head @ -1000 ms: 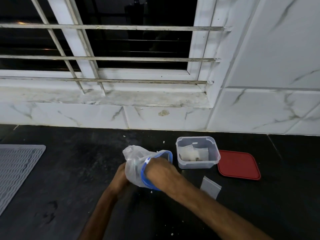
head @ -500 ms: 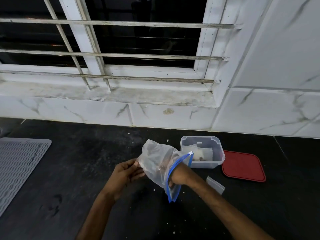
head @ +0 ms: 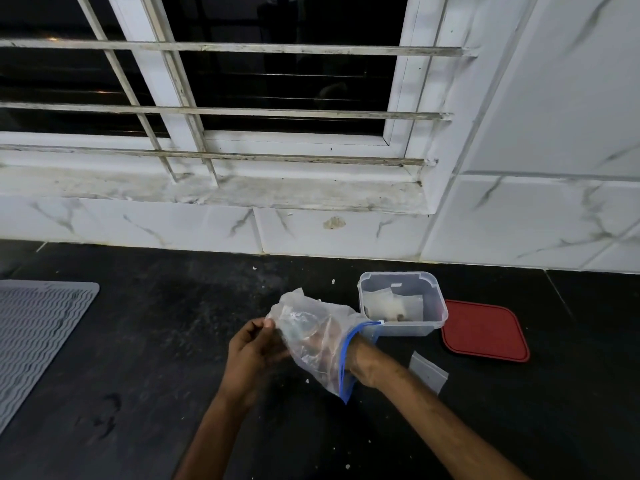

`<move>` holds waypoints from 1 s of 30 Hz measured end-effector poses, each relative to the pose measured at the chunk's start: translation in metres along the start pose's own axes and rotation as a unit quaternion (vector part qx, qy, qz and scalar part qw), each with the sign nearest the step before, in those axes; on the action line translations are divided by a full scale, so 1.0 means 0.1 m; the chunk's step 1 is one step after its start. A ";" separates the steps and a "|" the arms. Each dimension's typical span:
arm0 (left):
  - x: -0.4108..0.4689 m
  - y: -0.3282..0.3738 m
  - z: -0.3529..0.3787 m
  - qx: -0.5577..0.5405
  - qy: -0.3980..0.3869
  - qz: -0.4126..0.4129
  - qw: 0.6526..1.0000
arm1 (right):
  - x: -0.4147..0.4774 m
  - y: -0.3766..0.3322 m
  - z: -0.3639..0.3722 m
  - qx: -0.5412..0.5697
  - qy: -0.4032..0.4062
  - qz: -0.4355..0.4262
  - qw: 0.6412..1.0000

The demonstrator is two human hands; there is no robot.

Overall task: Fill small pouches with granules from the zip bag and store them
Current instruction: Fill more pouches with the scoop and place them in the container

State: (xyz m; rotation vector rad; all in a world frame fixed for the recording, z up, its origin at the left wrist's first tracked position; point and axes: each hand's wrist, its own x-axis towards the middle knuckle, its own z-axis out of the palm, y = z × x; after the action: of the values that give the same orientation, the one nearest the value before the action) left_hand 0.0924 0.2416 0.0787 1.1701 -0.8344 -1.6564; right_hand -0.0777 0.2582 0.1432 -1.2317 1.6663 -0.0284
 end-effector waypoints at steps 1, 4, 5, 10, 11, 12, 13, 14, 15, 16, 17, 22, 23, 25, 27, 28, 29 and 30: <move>0.01 -0.03 -0.02 -0.011 0.010 -0.015 1.000 | -0.02 0.03 0.04 0.053 -0.018 -0.010 0.998; 0.09 -0.15 -0.12 -0.031 0.042 -0.060 0.997 | 0.12 0.21 0.10 0.284 0.027 -0.020 0.958; 0.12 -0.21 -0.16 -0.040 0.050 -0.078 0.995 | 0.12 0.22 0.08 0.297 0.028 -0.034 0.954; 0.21 -0.40 -0.30 -0.090 0.098 -0.177 0.975 | 0.01 0.32 0.02 0.289 -0.004 -0.111 0.951; 0.23 -0.43 -0.35 -0.104 0.113 -0.192 0.969 | -0.02 0.33 0.00 0.281 -0.007 -0.115 0.953; 0.27 -0.47 -0.39 -0.108 0.129 -0.203 0.965 | -0.03 0.37 -0.02 0.278 -0.003 -0.116 0.954; 0.32 -0.49 -0.44 -0.110 0.143 -0.205 0.962 | -0.05 0.40 -0.03 0.278 0.001 -0.113 0.954; 0.36 -0.51 -0.48 -0.107 0.153 -0.200 0.962 | -0.06 0.43 -0.05 0.276 0.003 -0.109 0.955; 0.42 -0.54 -0.51 -0.103 0.158 -0.194 0.963 | -0.09 0.47 -0.07 0.275 0.007 -0.105 0.956; 0.47 -0.54 -0.54 -0.096 0.165 -0.186 0.964 | -0.09 0.52 -0.08 0.281 0.005 -0.102 0.954; 0.51 -0.53 -0.55 -0.090 0.172 -0.177 0.965 | -0.10 0.57 -0.09 0.288 0.004 -0.100 0.953; 0.64 -0.50 -0.60 -0.005 0.185 -0.142 0.972 | -0.11 0.85 -0.13 0.323 0.016 -0.092 0.942; 0.64 -0.50 -0.60 0.020 0.202 -0.131 0.970 | -0.12 0.92 -0.14 0.337 0.021 -0.087 0.937; 0.61 -0.49 -0.60 0.097 0.299 -0.078 0.946 | -0.16 1.06 -0.18 0.363 0.030 -0.078 0.928; 0.45 -0.33 -0.49 0.153 0.391 0.084 0.904 | -0.21 1.18 -0.22 0.372 0.039 -0.068 0.925; 0.35 -0.23 -0.32 0.162 0.387 0.190 0.887 | -0.23 1.29 -0.24 0.380 0.051 -0.063 0.922; 0.20 -0.13 -0.09 0.163 0.349 0.267 0.884 | -0.25 1.38 -0.26 0.387 0.065 -0.055 0.918; 0.06 -0.06 0.15 0.165 0.290 0.313 0.889 | -0.26 1.49 -0.28 0.396 0.080 -0.046 0.914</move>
State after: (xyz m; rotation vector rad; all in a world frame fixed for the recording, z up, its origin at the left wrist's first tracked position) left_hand 0.0755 0.2381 0.0766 1.3396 -0.9778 -0.5950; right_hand -0.2025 0.3341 0.0944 -0.6848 1.4874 -0.8051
